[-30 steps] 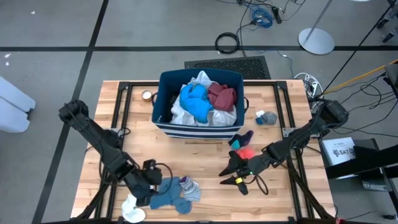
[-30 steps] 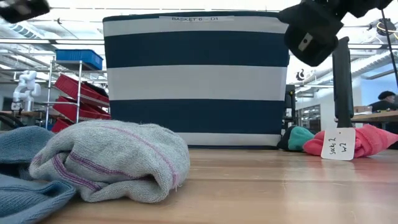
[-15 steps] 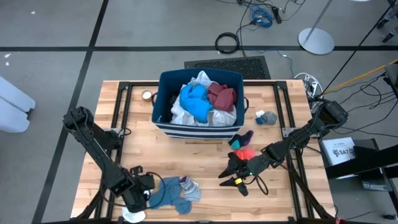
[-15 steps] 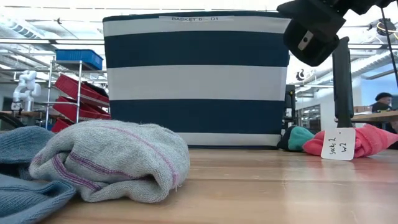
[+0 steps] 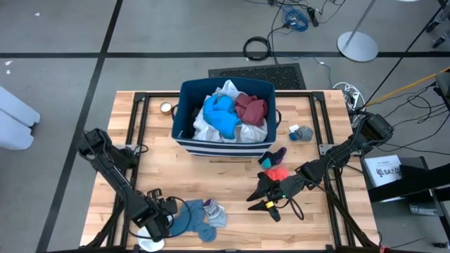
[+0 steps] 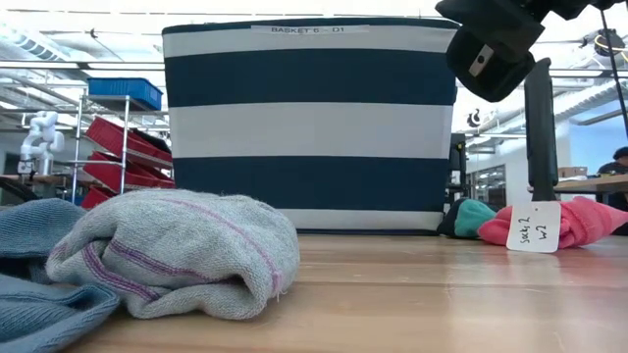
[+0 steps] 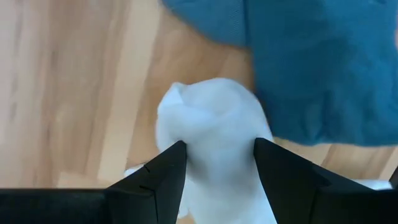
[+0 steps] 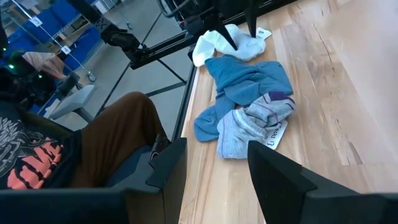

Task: Sort clothes
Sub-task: Put the white socks into the white and blue laundry organizer

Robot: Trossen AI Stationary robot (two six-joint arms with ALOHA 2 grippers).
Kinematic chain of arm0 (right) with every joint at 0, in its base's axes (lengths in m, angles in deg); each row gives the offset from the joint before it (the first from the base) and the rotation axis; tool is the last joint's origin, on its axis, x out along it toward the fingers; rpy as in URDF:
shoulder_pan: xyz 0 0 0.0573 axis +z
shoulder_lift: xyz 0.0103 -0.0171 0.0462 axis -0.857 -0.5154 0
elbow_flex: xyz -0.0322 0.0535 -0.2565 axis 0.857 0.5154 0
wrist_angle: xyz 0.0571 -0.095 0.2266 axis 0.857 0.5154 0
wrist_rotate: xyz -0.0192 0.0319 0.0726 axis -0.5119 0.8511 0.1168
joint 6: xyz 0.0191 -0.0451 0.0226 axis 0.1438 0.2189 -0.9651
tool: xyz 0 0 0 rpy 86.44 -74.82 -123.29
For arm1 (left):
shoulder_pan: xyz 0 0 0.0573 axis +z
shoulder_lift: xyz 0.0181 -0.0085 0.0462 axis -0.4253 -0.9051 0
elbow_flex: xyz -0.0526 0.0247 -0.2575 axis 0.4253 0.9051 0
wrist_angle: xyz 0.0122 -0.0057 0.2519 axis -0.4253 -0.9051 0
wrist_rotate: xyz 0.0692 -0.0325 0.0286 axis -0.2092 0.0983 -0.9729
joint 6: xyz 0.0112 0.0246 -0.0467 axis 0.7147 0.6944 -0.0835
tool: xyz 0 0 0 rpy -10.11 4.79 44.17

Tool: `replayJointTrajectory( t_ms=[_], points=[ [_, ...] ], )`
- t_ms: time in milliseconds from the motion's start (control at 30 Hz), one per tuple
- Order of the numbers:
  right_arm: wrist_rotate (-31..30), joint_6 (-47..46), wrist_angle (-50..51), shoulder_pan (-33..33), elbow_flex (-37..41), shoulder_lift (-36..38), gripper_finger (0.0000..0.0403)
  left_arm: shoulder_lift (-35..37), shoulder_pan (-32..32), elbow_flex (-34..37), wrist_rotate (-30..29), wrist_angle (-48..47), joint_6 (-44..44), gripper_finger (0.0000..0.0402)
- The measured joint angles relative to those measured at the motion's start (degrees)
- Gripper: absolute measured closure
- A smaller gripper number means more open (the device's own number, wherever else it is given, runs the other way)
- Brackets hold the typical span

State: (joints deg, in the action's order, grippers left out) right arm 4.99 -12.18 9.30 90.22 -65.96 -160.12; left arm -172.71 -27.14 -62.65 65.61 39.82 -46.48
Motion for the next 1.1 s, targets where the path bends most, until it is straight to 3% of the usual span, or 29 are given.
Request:
replayJointTrajectory(
  t_ms=[267, 367, 567, 833, 1100],
  points=[
    [0.0, 0.0, 0.0, 0.0, 0.0, 0.0, 0.0245, -2.1, 1.3, 0.0, 0.1, 4.2, 6.9, 0.0214],
    [-0.1, 0.0, 0.0, 0.0, 0.0, 0.0, 0.0245, -2.1, 1.7, 0.0, 0.1, 3.6, 8.3, 0.0257],
    [-0.1, 0.0, 0.0, 0.0, 0.0, 0.0, 0.0245, -2.1, 2.4, 0.0, 0.0, 3.2, 10.0, 0.0381],
    [-0.2, 0.0, -0.2, 0.0, 0.0, 0.0, 0.0245, -1.3, 3.6, -3.2, -0.4, -5.0, 11.4, 0.0387],
    [-0.3, 0.6, -1.9, 0.0, 0.0, 0.0, 0.0245, 3.2, 3.9, -13.0, -9.5, -18.0, 13.4, 0.039]
  ],
)
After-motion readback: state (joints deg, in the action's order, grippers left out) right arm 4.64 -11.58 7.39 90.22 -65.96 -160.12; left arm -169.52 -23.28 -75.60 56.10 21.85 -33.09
